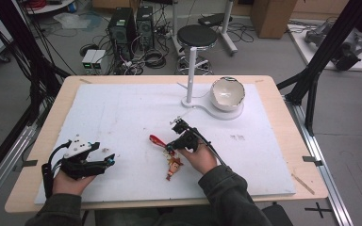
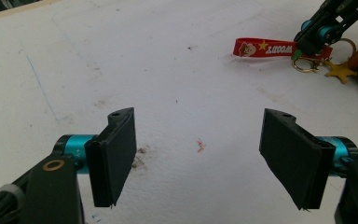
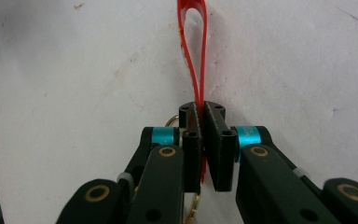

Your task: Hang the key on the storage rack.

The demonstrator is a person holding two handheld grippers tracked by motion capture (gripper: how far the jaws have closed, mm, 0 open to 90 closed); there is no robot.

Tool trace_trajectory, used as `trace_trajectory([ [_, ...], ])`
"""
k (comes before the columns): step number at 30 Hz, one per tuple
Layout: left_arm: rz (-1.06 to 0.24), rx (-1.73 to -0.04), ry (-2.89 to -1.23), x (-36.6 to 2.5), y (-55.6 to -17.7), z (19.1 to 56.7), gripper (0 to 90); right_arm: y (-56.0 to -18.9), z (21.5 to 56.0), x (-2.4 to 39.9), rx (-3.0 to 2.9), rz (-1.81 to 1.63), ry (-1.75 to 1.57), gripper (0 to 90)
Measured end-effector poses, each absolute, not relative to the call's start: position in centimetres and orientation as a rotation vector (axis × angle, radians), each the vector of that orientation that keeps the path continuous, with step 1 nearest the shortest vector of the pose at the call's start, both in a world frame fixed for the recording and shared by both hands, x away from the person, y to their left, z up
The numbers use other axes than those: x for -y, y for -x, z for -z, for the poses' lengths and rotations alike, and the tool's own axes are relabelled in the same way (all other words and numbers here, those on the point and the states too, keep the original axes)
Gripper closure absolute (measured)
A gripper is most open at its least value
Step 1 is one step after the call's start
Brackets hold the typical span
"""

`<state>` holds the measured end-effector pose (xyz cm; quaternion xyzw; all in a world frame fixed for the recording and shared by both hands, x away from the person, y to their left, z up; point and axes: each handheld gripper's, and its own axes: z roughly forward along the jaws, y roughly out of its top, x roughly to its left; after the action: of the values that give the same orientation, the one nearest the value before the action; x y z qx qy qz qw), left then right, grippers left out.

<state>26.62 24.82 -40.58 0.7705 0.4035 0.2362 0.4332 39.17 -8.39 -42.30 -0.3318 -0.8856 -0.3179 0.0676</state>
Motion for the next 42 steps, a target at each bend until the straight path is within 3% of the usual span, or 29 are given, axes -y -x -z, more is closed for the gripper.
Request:
trace_trajectory([
  [42,-0.593,-1.008,-1.918,-24.9,-26.6,40.6,27.6,-37.5,36.1,13.7,2.636,1.305,0.902,87.1],
])
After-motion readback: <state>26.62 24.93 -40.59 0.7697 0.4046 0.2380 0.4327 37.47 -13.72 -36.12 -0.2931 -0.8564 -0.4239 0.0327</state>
